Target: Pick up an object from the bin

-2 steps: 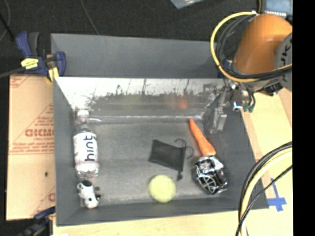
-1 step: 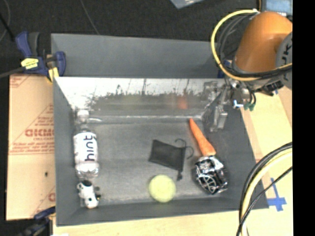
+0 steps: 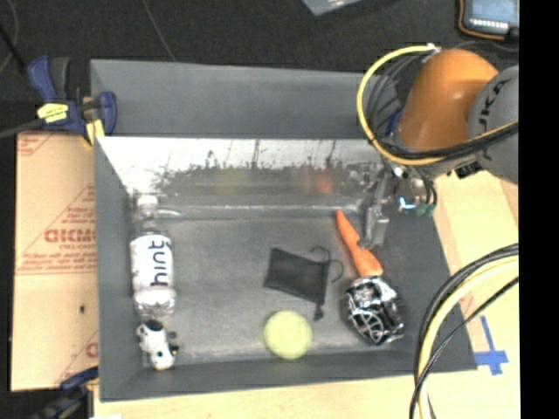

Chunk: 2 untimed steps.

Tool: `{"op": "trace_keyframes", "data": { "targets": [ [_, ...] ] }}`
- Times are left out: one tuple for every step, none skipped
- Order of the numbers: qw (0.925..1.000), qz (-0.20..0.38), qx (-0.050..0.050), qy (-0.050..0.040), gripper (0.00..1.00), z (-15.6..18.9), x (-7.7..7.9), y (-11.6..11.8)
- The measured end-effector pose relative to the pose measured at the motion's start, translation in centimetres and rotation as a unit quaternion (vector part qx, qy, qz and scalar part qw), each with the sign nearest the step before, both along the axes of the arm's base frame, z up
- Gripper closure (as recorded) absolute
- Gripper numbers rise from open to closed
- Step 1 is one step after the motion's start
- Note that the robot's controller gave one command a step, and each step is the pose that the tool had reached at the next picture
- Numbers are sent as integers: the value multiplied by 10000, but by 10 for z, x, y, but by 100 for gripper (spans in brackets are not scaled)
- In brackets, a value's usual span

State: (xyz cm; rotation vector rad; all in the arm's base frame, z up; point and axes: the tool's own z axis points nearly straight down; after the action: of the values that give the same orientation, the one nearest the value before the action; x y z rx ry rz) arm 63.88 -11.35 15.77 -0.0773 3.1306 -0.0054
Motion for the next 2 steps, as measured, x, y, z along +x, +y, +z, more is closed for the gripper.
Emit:
{"op": "trace_keyframes", "data": {
  "targets": [
    [9972,754,-8,1,0,-59,-7,29],
    [9992,389,12,14,0,-90,-16,40]
  ]
}}
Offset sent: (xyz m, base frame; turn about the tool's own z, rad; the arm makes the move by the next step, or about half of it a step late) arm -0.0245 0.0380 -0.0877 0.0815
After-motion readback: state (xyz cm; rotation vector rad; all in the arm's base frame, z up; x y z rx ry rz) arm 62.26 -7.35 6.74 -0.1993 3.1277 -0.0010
